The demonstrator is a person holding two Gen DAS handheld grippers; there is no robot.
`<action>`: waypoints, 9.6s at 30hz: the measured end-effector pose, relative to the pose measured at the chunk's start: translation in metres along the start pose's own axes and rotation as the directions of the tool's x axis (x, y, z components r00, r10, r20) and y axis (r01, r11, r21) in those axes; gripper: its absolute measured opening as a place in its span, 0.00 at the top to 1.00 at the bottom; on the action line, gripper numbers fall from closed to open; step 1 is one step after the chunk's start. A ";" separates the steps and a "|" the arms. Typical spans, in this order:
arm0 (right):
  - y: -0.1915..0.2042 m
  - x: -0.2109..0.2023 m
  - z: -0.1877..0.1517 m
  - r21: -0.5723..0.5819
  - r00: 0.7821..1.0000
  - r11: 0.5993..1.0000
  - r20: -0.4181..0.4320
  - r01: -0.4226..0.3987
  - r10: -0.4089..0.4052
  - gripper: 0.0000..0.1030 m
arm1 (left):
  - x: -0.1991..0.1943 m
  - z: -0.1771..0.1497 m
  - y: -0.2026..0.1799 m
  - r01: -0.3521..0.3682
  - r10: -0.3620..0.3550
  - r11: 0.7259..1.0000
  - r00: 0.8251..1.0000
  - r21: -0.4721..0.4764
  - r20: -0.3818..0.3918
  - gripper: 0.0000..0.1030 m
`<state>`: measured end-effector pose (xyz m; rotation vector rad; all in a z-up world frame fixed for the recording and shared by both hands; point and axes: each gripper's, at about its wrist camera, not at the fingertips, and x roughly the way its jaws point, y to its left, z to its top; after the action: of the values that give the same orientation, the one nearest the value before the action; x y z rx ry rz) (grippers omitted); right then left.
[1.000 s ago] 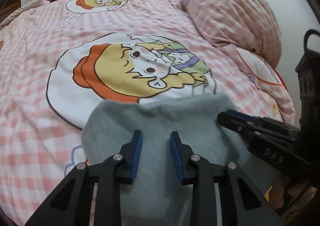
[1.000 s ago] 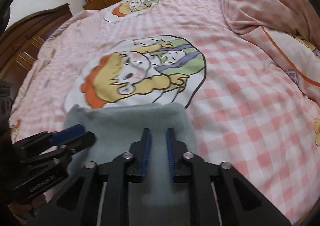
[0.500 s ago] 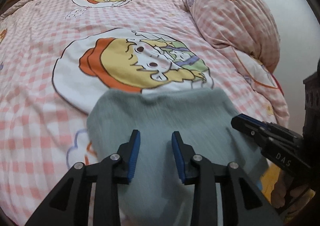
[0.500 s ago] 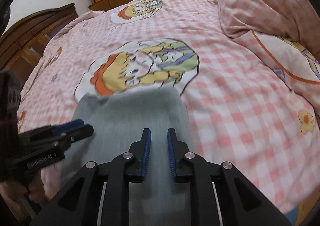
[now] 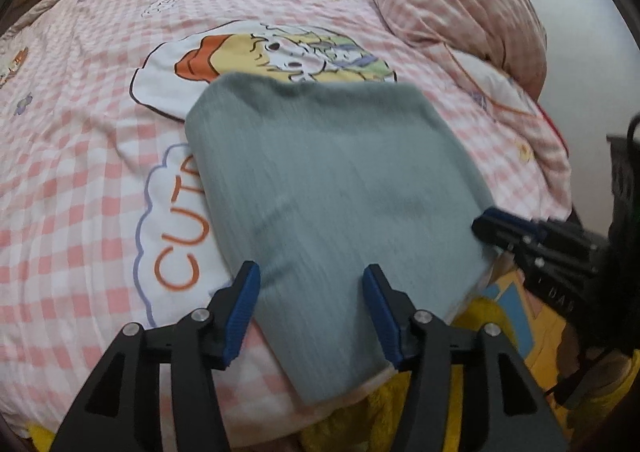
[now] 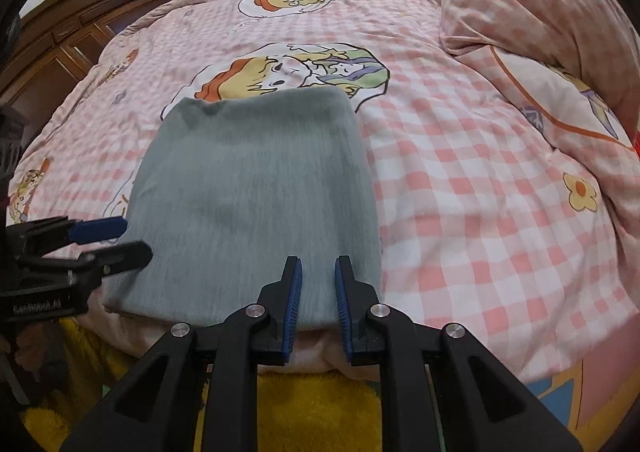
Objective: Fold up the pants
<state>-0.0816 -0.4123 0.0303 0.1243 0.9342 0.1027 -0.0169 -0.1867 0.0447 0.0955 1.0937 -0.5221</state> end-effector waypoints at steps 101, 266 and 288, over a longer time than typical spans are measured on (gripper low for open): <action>0.014 -0.037 0.053 0.173 0.909 0.914 0.275 -0.368 0.314 0.77 | -0.062 0.041 0.059 0.245 -0.210 0.959 0.952 -0.143 0.221 0.81; 0.271 0.063 0.033 -0.145 0.958 0.949 -0.107 -0.281 0.267 0.49 | -0.101 -0.088 0.263 -0.337 0.363 0.816 0.931 -0.469 -0.039 0.18; 0.275 0.065 0.031 -0.132 0.956 0.949 -0.114 -0.286 0.272 0.49 | -0.099 -0.087 0.260 -0.357 0.377 0.816 0.925 -0.454 -0.049 0.18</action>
<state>-0.0278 -0.1335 0.0380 0.1154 0.9958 0.4428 -0.0062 0.1047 0.0430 -0.1169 1.0956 0.0919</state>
